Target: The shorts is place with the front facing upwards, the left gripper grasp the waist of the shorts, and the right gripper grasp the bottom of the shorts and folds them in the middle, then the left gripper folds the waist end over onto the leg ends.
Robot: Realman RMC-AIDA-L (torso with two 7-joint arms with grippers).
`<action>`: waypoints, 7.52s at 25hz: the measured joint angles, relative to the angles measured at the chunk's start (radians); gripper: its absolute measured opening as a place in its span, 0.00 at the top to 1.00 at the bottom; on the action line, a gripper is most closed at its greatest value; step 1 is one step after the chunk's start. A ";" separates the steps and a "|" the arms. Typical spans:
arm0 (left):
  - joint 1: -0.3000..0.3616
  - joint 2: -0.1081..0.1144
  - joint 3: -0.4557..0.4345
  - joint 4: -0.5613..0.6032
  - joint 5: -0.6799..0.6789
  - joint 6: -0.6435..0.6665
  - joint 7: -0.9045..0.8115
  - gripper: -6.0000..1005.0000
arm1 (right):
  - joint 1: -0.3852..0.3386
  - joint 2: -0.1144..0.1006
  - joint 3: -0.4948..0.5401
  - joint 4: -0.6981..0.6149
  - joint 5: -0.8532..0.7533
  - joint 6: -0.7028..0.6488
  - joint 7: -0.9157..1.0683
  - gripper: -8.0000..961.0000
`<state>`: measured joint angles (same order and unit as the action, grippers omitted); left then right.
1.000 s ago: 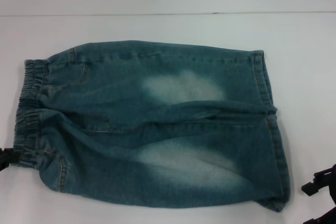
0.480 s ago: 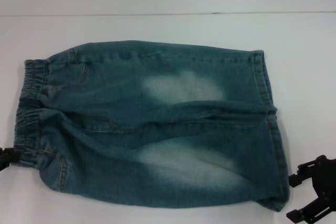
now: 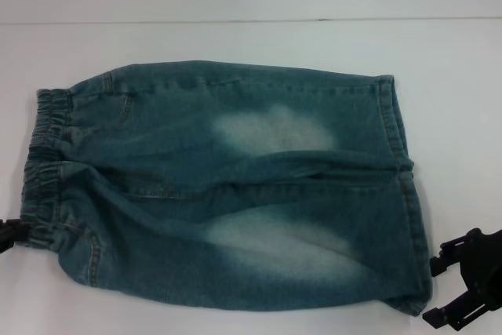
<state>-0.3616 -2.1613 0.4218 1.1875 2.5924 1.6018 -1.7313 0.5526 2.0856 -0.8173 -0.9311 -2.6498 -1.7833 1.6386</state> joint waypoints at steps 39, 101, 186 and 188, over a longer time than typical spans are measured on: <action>0.001 0.003 0.021 -0.045 0.007 -0.040 0.001 0.94 | -0.014 -0.002 -0.024 0.007 0.098 0.036 -0.114 0.95; -0.104 0.002 0.144 -0.163 -0.368 -0.532 0.019 0.93 | 0.179 0.004 0.055 0.304 0.597 0.966 -0.396 0.97; 0.190 -0.006 -0.508 -0.878 -0.890 0.006 1.124 0.09 | -0.025 0.014 0.071 0.821 1.267 0.490 -1.190 0.59; 0.196 -0.008 -0.505 -0.879 -0.889 -0.001 1.125 0.09 | -0.017 0.015 0.071 0.831 1.268 0.496 -1.203 0.68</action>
<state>-0.1653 -2.1689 -0.0834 0.3088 1.7036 1.6009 -0.6067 0.5360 2.1007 -0.7464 -0.1004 -1.3821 -1.2872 0.4359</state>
